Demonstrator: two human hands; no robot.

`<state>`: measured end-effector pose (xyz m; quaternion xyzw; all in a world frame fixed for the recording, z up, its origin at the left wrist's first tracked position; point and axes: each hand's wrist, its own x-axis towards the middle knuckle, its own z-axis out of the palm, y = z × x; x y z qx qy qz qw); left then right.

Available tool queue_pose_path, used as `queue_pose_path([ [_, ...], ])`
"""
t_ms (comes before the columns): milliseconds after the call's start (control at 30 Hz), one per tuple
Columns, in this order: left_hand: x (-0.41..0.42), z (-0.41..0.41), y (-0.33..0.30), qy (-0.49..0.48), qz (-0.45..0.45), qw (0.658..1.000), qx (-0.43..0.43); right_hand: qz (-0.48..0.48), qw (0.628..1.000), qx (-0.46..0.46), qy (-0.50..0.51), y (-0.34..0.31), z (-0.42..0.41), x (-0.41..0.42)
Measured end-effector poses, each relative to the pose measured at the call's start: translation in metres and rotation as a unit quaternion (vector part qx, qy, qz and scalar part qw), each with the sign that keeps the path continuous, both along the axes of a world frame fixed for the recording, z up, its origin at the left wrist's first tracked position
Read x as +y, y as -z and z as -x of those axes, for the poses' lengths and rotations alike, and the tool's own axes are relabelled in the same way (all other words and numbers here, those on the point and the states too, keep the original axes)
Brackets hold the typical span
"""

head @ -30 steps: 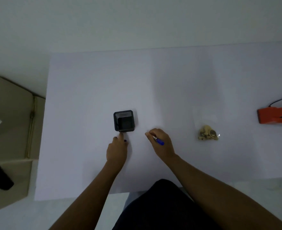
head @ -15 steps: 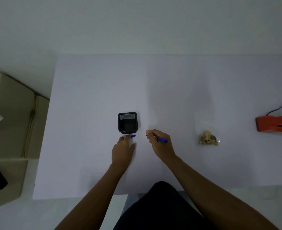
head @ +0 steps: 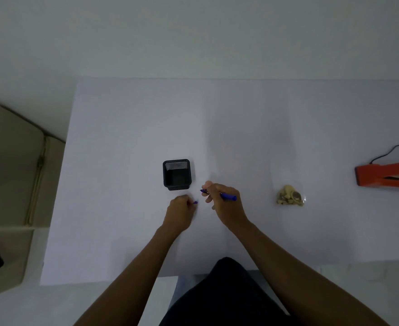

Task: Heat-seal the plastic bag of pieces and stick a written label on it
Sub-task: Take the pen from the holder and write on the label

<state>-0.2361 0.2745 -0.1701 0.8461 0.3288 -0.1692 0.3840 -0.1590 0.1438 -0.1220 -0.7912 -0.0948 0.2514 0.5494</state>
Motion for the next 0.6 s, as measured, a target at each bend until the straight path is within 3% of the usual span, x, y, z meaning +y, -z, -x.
queue_pose_path([
  [67, 0.000, -0.001, -0.029, -0.098, 0.136, 0.986, -0.018, -0.013, 1.000, 0.013, 0.014, -0.013, -0.001, 0.002],
  [100, 0.001, -0.001, -0.046, -0.165, 0.218, 0.961, -0.032, -0.021, 1.000, 0.010, 0.019, -0.021, -0.002, 0.003],
  [167, 0.006, 0.000, -0.081, -0.291, 0.399, 0.866, -0.075, -0.049, 0.998, -0.009, 0.028, -0.038, -0.003, 0.003],
  [233, 0.011, 0.002, -0.109, -0.366, 0.521, 0.762, -0.122, -0.077, 0.996, -0.043, 0.030, -0.057, -0.003, 0.001],
  [300, 0.015, 0.003, -0.128, -0.388, 0.566, 0.712, -0.146, -0.098, 0.992, -0.077, 0.019, -0.075, -0.003, 0.002],
  [367, 0.015, 0.002, -0.143, -0.386, 0.581, 0.699, -0.158, -0.117, 0.987, -0.109, 0.009, -0.090, -0.003, 0.004],
  [600, 0.010, -0.002, -0.173, -0.378, 0.580, 0.701, -0.171, -0.155, 0.972, -0.178, 0.015, -0.117, -0.004, 0.012],
])
